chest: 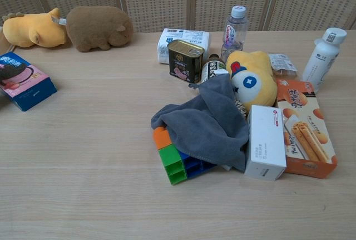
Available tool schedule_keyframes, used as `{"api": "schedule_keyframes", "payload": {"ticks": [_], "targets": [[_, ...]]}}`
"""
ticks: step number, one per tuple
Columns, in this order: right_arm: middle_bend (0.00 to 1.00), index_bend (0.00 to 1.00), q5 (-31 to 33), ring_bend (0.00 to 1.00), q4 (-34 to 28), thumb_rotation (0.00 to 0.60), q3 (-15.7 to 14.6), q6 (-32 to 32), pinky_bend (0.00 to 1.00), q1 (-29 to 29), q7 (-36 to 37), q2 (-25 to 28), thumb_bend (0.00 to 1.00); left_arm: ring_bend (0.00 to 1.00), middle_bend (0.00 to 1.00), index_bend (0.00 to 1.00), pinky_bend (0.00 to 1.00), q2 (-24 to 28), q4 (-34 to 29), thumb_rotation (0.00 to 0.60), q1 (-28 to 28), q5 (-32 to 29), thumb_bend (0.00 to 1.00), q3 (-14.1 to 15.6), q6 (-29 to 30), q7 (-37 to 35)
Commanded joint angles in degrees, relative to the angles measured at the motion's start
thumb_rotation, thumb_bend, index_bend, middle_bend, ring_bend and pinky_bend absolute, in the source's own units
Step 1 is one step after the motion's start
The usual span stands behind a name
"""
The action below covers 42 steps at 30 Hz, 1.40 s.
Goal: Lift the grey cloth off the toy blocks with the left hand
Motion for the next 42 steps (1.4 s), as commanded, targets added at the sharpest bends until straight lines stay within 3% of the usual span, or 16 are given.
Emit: {"api": "schedule_keyframes", "payload": {"ticks": [1, 12, 19, 24, 32, 42], "targets": [[0.0, 0.0, 0.07, 0.0, -0.2, 0.349, 0.09, 0.22, 0.0, -0.06, -0.06, -0.07, 0.2, 0.0, 0.0, 0.0, 0.0, -0.26, 0.26, 0.6, -0.26, -0.33, 0.27, 0.11, -0.7, -0.34], [0.0, 0.0, 0.16, 0.0, -0.56, 0.35, -0.23, 1.97, 0.0, -1.31, 0.18, -0.12, 0.2, 0.0, 0.0, 0.0, 0.0, -0.32, 2.62, 0.6, -2.33, 0.29, 0.27, -1.09, -2.59, -2.55], [0.0, 0.0, 0.53, 0.0, -1.35, 0.349, -0.28, 2.32, 0.0, -1.77, -0.64, 0.53, 0.2, 0.0, 0.0, 0.0, 0.0, -1.67, 7.53, 0.6, -6.6, 0.12, 0.28, -2.47, -7.64, -1.72], [0.0, 0.0, 0.96, 0.0, -1.78, 0.348, 0.09, 3.19, 0.0, -2.2, -1.17, 0.8, 0.2, 0.0, 0.0, 0.0, 0.0, -6.09, 12.09, 0.6, -10.56, 0.39, 0.28, -3.66, -11.16, 1.24], [0.0, 0.0, 2.13, 0.0, -1.57, 0.348, 0.15, 4.03, 0.0, -3.23, -1.41, 1.04, 0.2, 0.0, 0.0, 0.0, 0.0, -14.02, 17.61, 0.6, -18.88, -2.74, 0.27, -4.1, -22.5, 5.26], [0.0, 0.0, 3.23, 0.0, -1.39, 0.352, 0.53, 5.43, 0.0, -4.65, -0.65, 2.32, 0.2, 0.0, 0.0, 0.0, 0.0, -26.65, 27.57, 0.6, -26.35, -4.43, 0.27, -5.54, -26.99, 10.85]]}}
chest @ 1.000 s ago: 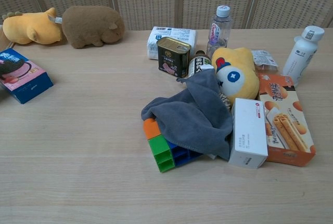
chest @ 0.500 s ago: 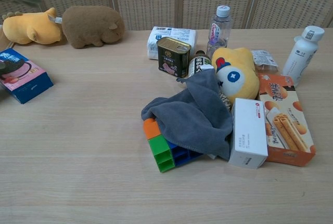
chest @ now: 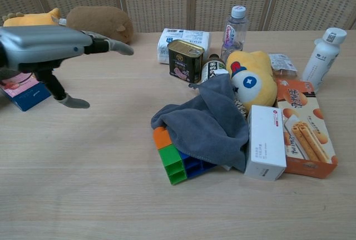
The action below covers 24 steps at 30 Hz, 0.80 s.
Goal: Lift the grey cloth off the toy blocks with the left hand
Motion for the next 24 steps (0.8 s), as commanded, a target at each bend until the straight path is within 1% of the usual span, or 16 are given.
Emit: {"api": "schedule_keyframes", "payload": {"ticks": [1, 10, 16, 24], "targets": [[0.0, 0.0, 0.26, 0.0, 0.05, 0.35, -0.01, 0.08, 0.0, -0.27, 0.09, 0.14, 0.2, 0.0, 0.0, 0.0, 0.0, -5.47, 4.49, 0.6, -3.6, -2.6, 0.27, -1.18, -2.57, 2.38], [0.0, 0.0, 0.98, 0.0, -0.12, 0.348, 0.31, 1.54, 0.0, -1.61, 0.42, 1.19, 0.2, 0.0, 0.0, 0.0, 0.0, -15.33, 12.23, 0.6, -9.7, -6.64, 0.27, -2.9, -5.4, 5.2], [0.0, 0.0, 1.31, 0.0, -0.15, 0.351, 0.41, 2.45, 0.0, -2.52, 0.78, 1.76, 0.2, 0.0, 0.0, 0.0, 0.0, -20.71, 16.52, 0.6, -12.88, -9.46, 0.27, -3.56, -6.89, 5.78], [0.0, 0.0, 1.45, 0.0, -0.03, 0.349, 0.47, 2.63, 0.0, -2.99, 0.96, 1.76, 0.21, 0.0, 0.0, 0.0, 0.0, -27.01, 21.87, 0.6, -15.29, -10.6, 0.27, -4.31, -5.38, 5.44]]}}
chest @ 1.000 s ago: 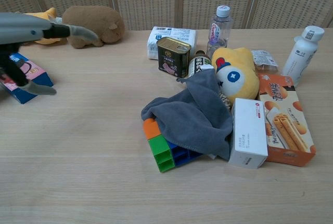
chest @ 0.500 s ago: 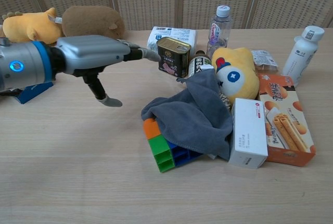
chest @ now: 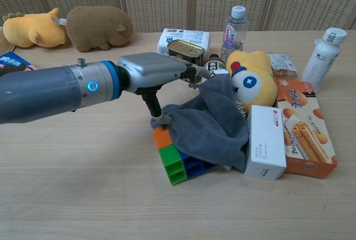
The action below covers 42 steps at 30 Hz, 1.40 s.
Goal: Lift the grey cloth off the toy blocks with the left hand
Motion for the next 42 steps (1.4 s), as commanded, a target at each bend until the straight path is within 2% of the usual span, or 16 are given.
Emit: {"api": "schedule_keyframes", "payload": {"ticks": [1, 5, 7, 8, 9, 11, 13, 18, 20, 24, 30, 36, 42], "targets": [[0.0, 0.0, 0.02, 0.0, 0.06, 0.352, 0.04, 0.04, 0.0, -0.08, 0.03, -0.09, 0.21, 0.0, 0.0, 0.0, 0.0, -2.62, 2.48, 0.6, -1.25, -0.32, 0.27, -0.14, 0.76, 0.04], [0.0, 0.0, 0.13, 0.0, 0.08, 0.349, 0.11, -0.04, 0.0, -0.17, 0.0, -0.13, 0.2, 0.0, 0.0, 0.01, 0.0, -5.49, 5.64, 0.6, -2.13, -0.39, 0.27, -0.11, 1.31, -0.2], [0.0, 0.0, 0.09, 0.0, 0.01, 0.352, 0.19, 0.04, 0.0, -0.23, 0.03, -0.09, 0.2, 0.02, 0.0, 0.06, 0.0, -6.97, 7.37, 0.6, -2.55, -0.64, 0.27, -0.12, 1.39, -0.35], [0.0, 0.0, 0.04, 0.0, -0.02, 0.352, 0.21, 0.1, 0.0, -0.27, 0.06, -0.05, 0.2, 0.05, 0.0, 0.1, 0.0, -7.61, 8.11, 0.6, -2.72, -0.71, 0.27, -0.15, 1.47, -0.46], [0.0, 0.0, 0.03, 0.0, -0.04, 0.351, 0.24, 0.17, 0.0, -0.32, 0.07, 0.0, 0.2, 0.13, 0.0, 0.16, 0.0, -8.24, 8.88, 0.6, -2.9, -0.7, 0.27, -0.13, 1.51, -0.54], [0.0, 0.0, 0.09, 0.0, -0.08, 0.349, 0.3, 0.38, 0.0, -0.51, 0.12, 0.11, 0.2, 0.26, 0.05, 0.24, 0.05, -9.57, 10.5, 0.6, -3.31, -0.77, 0.27, -0.11, 1.53, -0.68], [0.0, 0.0, 0.24, 0.0, -0.12, 0.346, 0.37, 0.59, 0.0, -0.73, 0.28, 0.21, 0.2, 0.38, 0.18, 0.33, 0.17, -10.95, 12.01, 0.6, -3.58, -0.7, 0.27, -0.24, 2.05, -0.89], [0.0, 0.0, 0.43, 0.0, 0.11, 0.35, 0.39, 0.68, 0.0, -1.03, 0.62, 0.08, 0.2, 0.75, 0.63, 0.63, 0.55, -14.04, 15.47, 0.6, -3.56, 0.68, 0.27, -0.69, 5.04, -2.49], [0.0, 0.0, 0.44, 0.0, 0.27, 0.35, 0.43, 0.62, 0.0, -1.04, 0.79, -0.1, 0.2, 0.81, 0.73, 0.68, 0.62, -14.89, 16.73, 0.6, -3.35, 1.4, 0.27, -0.69, 6.53, -2.82], [0.0, 0.0, 0.26, 0.0, 0.56, 0.348, 0.56, 0.57, 0.0, -0.95, 0.97, -0.39, 0.2, 0.88, 0.84, 0.72, 0.68, -15.36, 17.89, 0.6, -2.39, 2.16, 0.27, -0.94, 9.36, -3.48], [0.0, 0.0, 0.03, 0.0, 1.07, 0.35, 0.69, 0.1, 0.0, -0.65, 1.35, -0.94, 0.2, 0.89, 0.86, 0.72, 0.7, -12.05, 15.11, 0.6, 0.21, 2.93, 0.27, -2.09, 13.69, -7.06], [0.0, 0.0, -0.47, 0.0, 1.37, 0.349, 0.76, -0.47, 0.0, -0.13, 1.44, -1.59, 0.2, 0.89, 0.86, 0.72, 0.72, -6.06, 8.0, 0.6, 3.16, 3.47, 0.27, -4.63, 18.61, -11.91], [0.0, 0.0, -1.09, 0.0, 1.51, 0.35, 0.78, -0.69, 0.0, 0.2, 1.65, -2.03, 0.2, 0.89, 0.85, 0.72, 0.72, 0.74, -1.45, 0.6, 4.9, 2.02, 0.27, -9.09, 21.55, -14.63]]}}
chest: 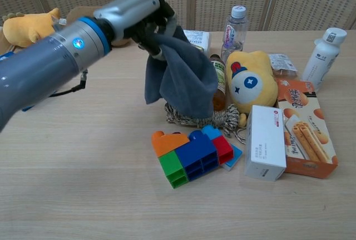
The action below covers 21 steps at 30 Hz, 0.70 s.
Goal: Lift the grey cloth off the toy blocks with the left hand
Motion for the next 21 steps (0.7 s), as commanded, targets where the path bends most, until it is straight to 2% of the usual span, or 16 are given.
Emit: {"api": "schedule_keyframes", "payload": {"ticks": [1, 10, 16, 21], "targets": [[0.0, 0.0, -0.22, 0.0, 0.09, 0.348, -0.02, 0.03, 0.0, 0.02, 0.24, -0.06, 0.2, 0.89, 0.85, 0.72, 0.72, 5.7, -7.41, 0.6, 1.58, -1.5, 0.27, -4.14, 2.42, -1.96], [0.0, 0.0, -1.2, 0.0, 0.9, 0.349, -0.23, 0.2, 0.0, -0.07, 1.9, -0.16, 0.2, 0.89, 0.84, 0.71, 0.72, 16.95, -21.3, 0.6, 3.82, -6.06, 0.26, -11.83, 5.33, -2.93], [0.0, 0.0, -1.98, 0.0, 1.69, 0.35, -0.44, -0.37, 0.0, 0.35, 2.99, -0.72, 0.2, 0.88, 0.83, 0.71, 0.71, 22.31, -27.37, 0.6, 5.75, -8.11, 0.25, -14.55, 7.65, -3.59], [0.0, 0.0, -2.8, 0.0, 1.93, 0.351, -0.5, -0.56, 0.0, 0.78, 3.32, -1.11, 0.2, 0.88, 0.84, 0.71, 0.71, 25.34, -30.26, 0.6, 6.58, -9.12, 0.25, -15.46, 8.57, -3.89]]}}
